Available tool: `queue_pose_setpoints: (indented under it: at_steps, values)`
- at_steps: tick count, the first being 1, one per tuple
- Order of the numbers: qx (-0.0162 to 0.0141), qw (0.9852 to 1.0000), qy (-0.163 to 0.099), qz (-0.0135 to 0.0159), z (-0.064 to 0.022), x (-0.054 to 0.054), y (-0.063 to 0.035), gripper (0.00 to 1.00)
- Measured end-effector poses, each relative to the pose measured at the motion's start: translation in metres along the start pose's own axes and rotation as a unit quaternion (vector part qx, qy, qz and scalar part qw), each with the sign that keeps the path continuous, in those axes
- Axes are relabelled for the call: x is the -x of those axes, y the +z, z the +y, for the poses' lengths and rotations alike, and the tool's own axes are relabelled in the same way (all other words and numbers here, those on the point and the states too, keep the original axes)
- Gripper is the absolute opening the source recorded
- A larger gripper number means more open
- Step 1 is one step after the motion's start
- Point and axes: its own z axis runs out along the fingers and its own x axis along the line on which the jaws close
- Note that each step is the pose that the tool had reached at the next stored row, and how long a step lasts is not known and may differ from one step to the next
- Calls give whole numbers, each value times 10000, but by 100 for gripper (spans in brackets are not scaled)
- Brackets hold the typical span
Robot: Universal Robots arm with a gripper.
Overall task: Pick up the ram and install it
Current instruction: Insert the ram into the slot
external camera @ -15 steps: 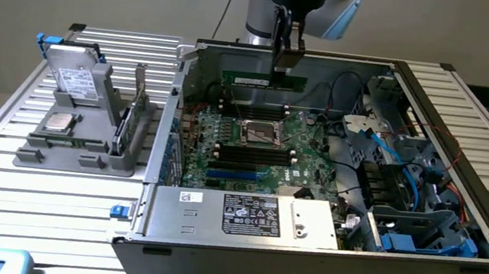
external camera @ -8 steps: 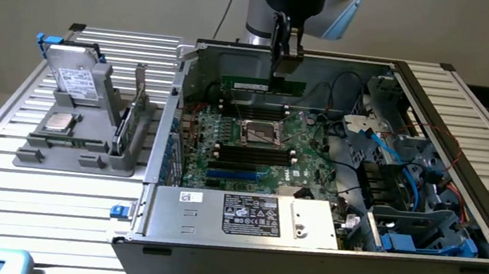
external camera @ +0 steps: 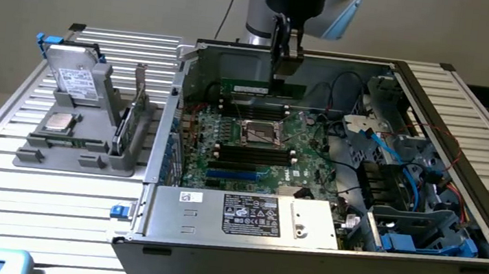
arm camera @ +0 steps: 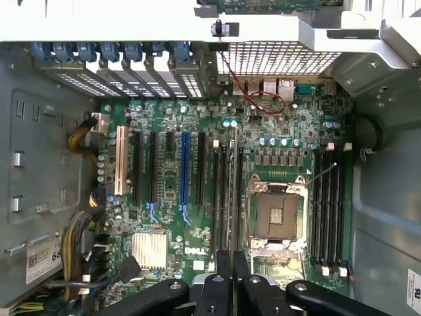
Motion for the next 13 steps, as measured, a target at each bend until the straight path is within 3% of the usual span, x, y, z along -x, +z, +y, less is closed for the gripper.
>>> queue_pose_setpoints:
  at_steps: [13]
  values:
    - [3, 10000, 42, 0, -36, 14, 234, 13]
